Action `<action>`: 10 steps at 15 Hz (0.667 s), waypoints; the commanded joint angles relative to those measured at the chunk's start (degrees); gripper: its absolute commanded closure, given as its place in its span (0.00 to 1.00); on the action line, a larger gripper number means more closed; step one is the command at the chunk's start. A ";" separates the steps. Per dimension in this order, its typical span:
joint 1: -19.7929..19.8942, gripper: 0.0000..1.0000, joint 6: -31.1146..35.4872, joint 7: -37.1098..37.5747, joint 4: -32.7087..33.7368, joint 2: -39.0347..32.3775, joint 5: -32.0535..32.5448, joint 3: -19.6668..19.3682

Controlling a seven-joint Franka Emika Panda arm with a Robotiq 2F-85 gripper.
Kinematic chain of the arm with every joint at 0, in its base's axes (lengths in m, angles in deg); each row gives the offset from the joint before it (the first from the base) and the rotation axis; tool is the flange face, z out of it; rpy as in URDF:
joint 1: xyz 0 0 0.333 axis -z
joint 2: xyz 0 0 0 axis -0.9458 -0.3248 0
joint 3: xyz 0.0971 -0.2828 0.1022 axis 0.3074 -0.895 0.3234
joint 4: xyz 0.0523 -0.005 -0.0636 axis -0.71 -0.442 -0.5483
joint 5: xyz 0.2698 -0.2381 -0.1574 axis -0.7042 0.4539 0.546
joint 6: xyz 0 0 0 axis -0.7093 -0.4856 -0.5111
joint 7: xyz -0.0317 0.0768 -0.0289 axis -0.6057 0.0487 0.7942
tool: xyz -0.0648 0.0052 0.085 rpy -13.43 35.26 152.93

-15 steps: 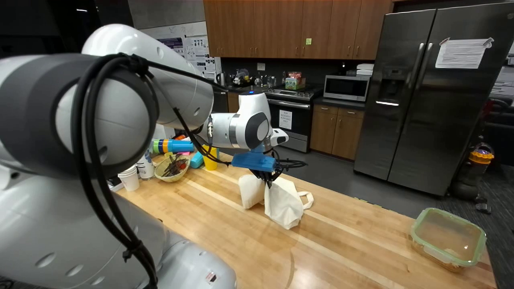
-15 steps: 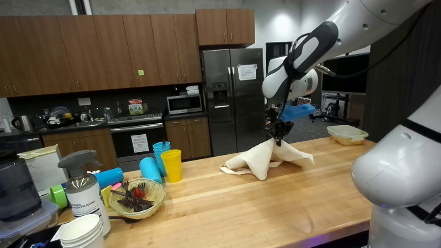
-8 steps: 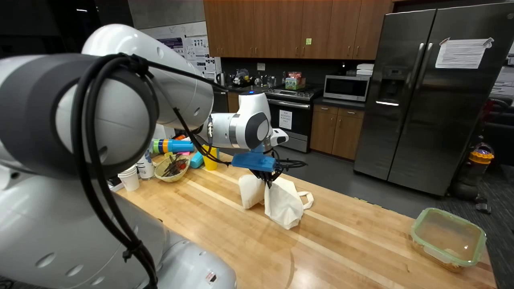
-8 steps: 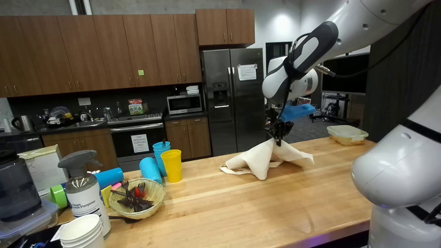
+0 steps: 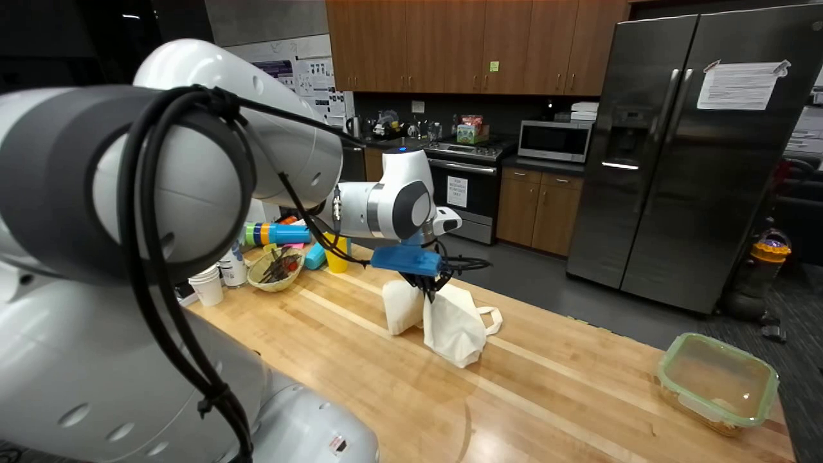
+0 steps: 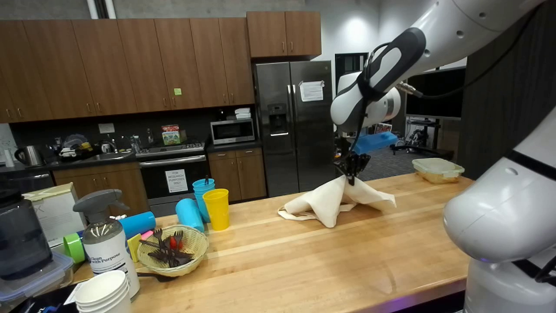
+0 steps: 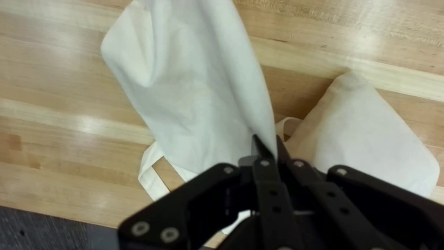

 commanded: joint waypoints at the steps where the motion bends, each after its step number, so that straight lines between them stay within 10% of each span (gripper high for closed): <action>1: 0.14 0.99 -0.14 -0.23 0.31 -0.43 -0.35 -0.32; 10: 0.82 0.99 -0.26 -0.92 0.55 -3.47 -0.85 -1.93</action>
